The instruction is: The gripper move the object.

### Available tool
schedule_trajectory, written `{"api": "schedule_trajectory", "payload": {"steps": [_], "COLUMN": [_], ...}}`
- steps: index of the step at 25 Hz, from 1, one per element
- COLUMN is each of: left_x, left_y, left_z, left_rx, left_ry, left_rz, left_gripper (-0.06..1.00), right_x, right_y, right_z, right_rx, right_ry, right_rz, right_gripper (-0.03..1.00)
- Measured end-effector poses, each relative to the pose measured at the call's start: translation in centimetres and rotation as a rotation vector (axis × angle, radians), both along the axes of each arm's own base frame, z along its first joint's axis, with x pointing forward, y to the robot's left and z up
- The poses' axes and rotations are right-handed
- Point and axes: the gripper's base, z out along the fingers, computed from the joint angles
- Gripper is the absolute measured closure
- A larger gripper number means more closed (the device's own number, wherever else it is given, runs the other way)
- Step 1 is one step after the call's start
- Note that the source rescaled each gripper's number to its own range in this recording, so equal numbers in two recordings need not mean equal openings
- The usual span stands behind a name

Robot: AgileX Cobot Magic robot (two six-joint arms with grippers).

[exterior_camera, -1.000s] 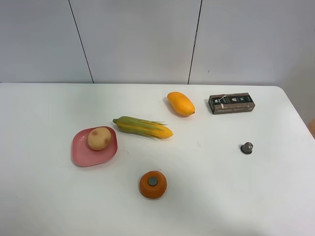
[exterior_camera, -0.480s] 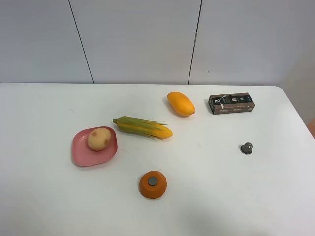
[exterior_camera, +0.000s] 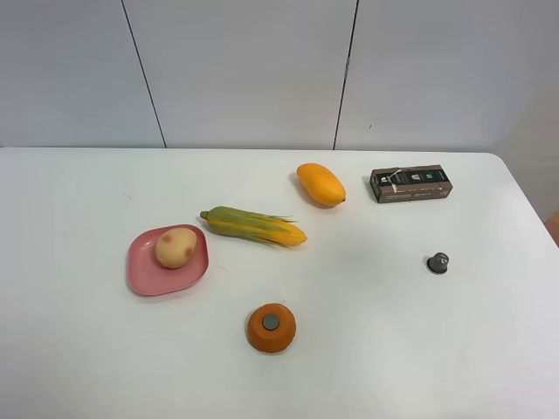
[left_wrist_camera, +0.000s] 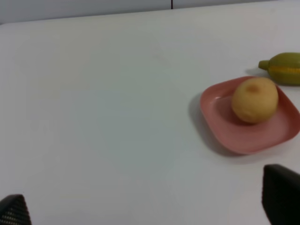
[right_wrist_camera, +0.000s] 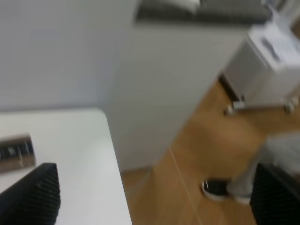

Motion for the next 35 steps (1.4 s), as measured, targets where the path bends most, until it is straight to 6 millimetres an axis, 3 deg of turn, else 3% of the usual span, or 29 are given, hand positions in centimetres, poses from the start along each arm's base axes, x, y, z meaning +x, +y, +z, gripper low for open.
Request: {"api": "schedule_trajectory", "payload": {"steps": [3, 7, 11, 15, 19, 35], "left_x": [0.0, 0.0, 0.0, 0.0, 0.0, 0.0], "left_y": [0.0, 0.0, 0.0, 0.0, 0.0, 0.0], "left_z": [0.0, 0.0, 0.0, 0.0, 0.0, 0.0], "left_rx": [0.000, 0.000, 0.000, 0.000, 0.000, 0.000], "left_ry": [0.000, 0.000, 0.000, 0.000, 0.000, 0.000], "left_rz": [0.000, 0.000, 0.000, 0.000, 0.000, 0.000], "left_gripper": [-0.06, -0.06, -0.06, -0.06, -0.06, -0.06], "right_x": [-3.4, -6.7, -8.4, -8.9, -9.0, -9.4], "right_y": [-0.2, 1.4, 2.7, 3.0, 3.5, 3.8], "right_z": [-5.3, -11.7, -15.8, -19.0, -20.2, -20.2], "right_rx": [0.080, 0.193, 0.265, 0.289, 0.299, 0.285], "right_ry": [0.028, 0.045, 0.024, 0.039, 0.009, -0.028], "right_rz": [-0.080, -0.042, 0.031, 0.045, 0.096, 0.192], "right_gripper": [0.17, 0.17, 0.17, 0.17, 0.17, 0.18]}}
